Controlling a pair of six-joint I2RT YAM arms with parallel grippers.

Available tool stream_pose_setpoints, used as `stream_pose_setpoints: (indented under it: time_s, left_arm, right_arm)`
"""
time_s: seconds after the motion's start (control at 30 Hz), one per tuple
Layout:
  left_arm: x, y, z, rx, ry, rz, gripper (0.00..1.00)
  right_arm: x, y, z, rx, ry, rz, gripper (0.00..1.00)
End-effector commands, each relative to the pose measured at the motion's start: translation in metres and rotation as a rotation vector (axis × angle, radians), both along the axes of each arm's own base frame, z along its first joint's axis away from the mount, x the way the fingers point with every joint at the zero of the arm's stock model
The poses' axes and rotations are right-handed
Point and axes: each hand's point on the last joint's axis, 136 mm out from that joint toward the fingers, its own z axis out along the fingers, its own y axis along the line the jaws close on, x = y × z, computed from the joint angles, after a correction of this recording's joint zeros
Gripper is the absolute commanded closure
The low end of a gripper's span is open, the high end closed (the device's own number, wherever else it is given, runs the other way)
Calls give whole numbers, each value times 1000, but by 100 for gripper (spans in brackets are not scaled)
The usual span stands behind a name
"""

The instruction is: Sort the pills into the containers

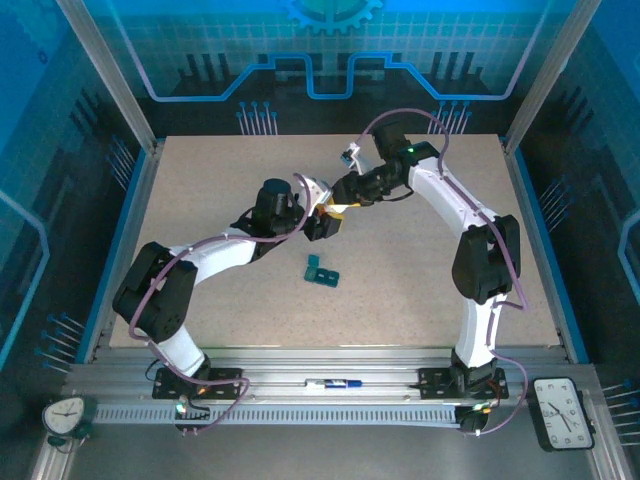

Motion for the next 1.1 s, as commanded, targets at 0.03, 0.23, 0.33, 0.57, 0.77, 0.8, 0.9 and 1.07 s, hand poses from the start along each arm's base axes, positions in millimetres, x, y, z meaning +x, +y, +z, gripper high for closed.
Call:
stream_pose_setpoints:
  time_s: [0.03,0.23,0.33,0.57,0.77,0.8,0.9,1.07]
  left_arm:
    - [-1,-6,21,-13,-34,-33,46]
    - [1,-6,21,-10,-16,-30,56]
    - [2,-6,23,-13,-9,-26,60]
    - [4,-7,26,-11,15,-17,74]
    - [6,-5,30,-12,25,3,94]
    - [6,-5,30,-12,25,2,96]
    - [5,-5,31,-13,31,-2,100]
    - [5,-5,33,-10,34,-5,100]
  right_arm:
    - [-8,3,18,44,-7,0,64]
    - [-1,-3,21,86,8,-37,65]
    - [1,-6,21,98,15,-57,64]
    - [7,-12,22,135,32,-97,64]
    - [11,-18,24,153,36,-132,56]
    - [12,-20,25,158,36,-144,53]
    - [18,-29,33,188,29,-183,47]
    - [26,-46,51,262,8,-242,35]
